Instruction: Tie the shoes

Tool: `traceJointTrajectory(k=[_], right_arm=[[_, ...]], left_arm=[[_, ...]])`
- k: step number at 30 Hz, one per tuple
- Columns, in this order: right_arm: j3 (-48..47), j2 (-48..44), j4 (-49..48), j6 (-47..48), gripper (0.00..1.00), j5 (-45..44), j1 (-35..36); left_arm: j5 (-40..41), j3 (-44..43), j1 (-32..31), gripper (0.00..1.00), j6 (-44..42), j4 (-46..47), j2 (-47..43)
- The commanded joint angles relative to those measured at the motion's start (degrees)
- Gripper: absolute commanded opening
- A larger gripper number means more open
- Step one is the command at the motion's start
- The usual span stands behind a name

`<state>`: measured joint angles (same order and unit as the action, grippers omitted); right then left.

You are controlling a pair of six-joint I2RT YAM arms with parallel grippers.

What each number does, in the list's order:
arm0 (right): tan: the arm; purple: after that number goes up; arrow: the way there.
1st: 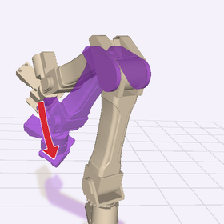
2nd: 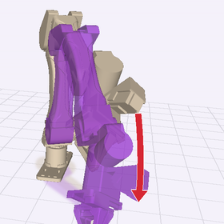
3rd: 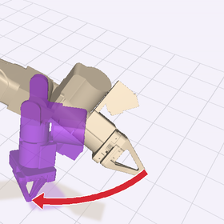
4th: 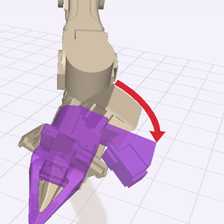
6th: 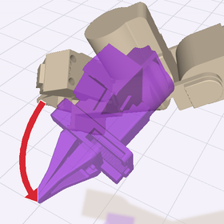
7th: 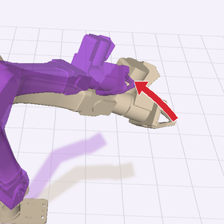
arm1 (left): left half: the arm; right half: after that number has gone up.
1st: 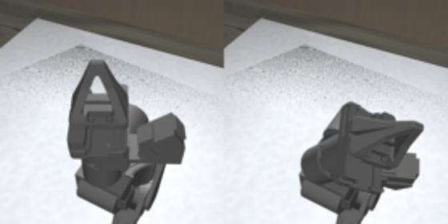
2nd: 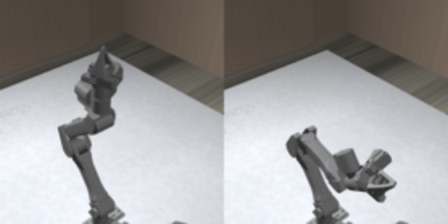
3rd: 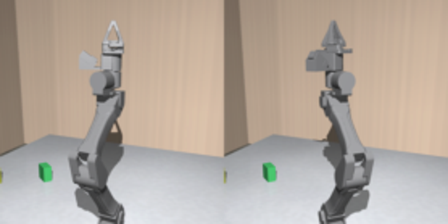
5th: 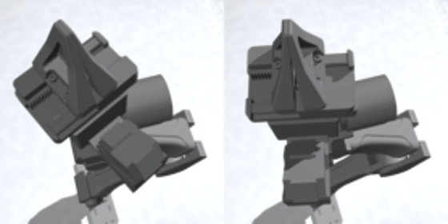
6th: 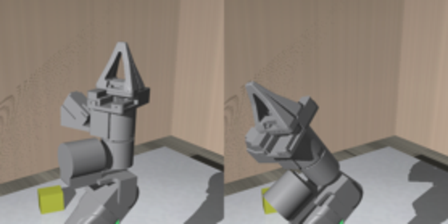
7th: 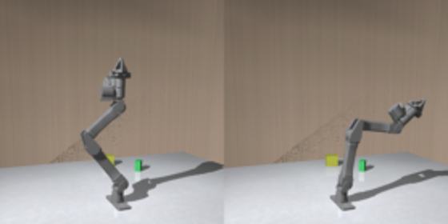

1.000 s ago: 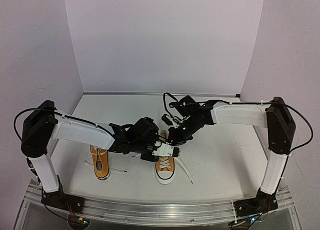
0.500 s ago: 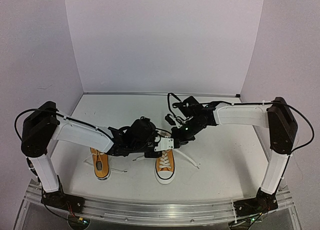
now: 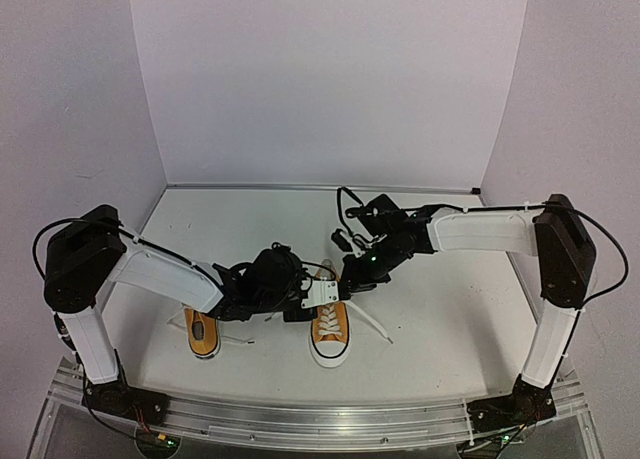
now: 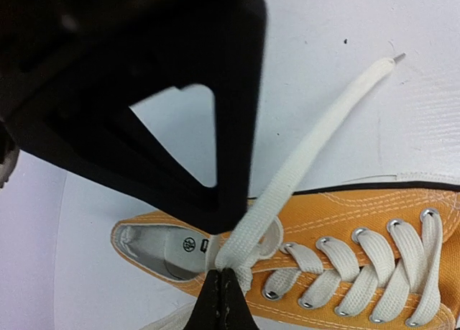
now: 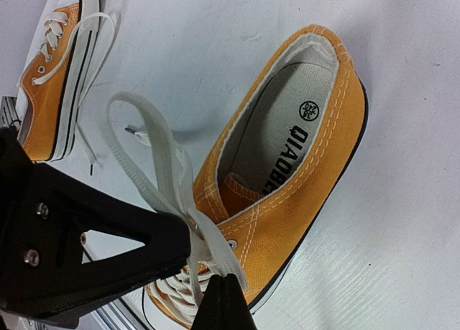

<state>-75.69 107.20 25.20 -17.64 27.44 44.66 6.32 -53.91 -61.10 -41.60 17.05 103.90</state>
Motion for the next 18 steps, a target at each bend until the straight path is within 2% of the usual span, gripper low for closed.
traceJointTrajectory(k=[1,18], right_arm=[[0.84,-3.17,-1.71,-1.03,0.00,-1.17,-0.30],[3.30,-5.48,-4.94,-3.32,0.00,2.59,-1.27]], left_arm=[[-1.65,1.29,0.19,0.00,0.60,2.48,-2.43],[-1.19,0.24,-0.50,0.00,-1.83,4.51,0.20]])
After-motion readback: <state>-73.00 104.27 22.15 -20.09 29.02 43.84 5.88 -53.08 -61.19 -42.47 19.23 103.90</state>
